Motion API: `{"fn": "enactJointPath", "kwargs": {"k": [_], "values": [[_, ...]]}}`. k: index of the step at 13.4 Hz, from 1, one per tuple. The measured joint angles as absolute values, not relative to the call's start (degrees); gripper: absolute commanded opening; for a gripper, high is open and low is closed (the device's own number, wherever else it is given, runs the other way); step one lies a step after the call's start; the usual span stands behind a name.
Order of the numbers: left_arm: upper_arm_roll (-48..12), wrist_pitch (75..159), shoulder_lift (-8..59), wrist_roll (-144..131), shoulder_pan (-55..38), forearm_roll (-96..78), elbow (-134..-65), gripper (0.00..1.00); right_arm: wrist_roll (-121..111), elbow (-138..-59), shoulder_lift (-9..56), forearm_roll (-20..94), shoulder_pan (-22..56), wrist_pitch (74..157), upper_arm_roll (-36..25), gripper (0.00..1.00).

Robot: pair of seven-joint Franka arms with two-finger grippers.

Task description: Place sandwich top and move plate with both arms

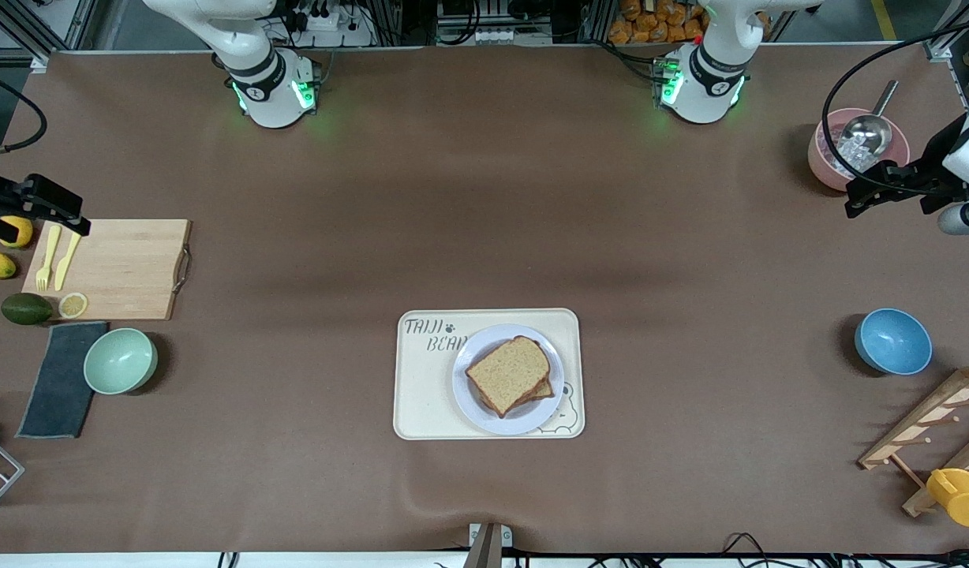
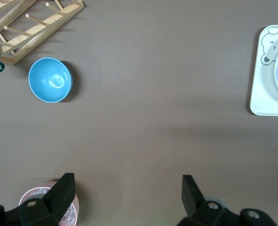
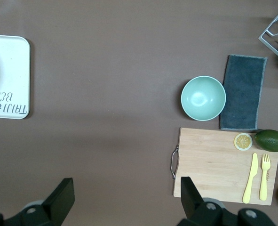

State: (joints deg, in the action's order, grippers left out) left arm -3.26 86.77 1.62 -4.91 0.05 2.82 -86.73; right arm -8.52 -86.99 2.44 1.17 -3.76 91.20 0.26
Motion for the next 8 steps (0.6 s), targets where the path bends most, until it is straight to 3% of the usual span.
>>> {"fn": "enactJointPath", "kwargs": {"k": [8], "values": [[-3.9, 85.3, 1.6, -4.9, -0.2, 0.8, -86.6, 1.00, -8.5, -87.0, 2.4, 1.2, -3.8, 91.2, 0.3, 1.00]]}}
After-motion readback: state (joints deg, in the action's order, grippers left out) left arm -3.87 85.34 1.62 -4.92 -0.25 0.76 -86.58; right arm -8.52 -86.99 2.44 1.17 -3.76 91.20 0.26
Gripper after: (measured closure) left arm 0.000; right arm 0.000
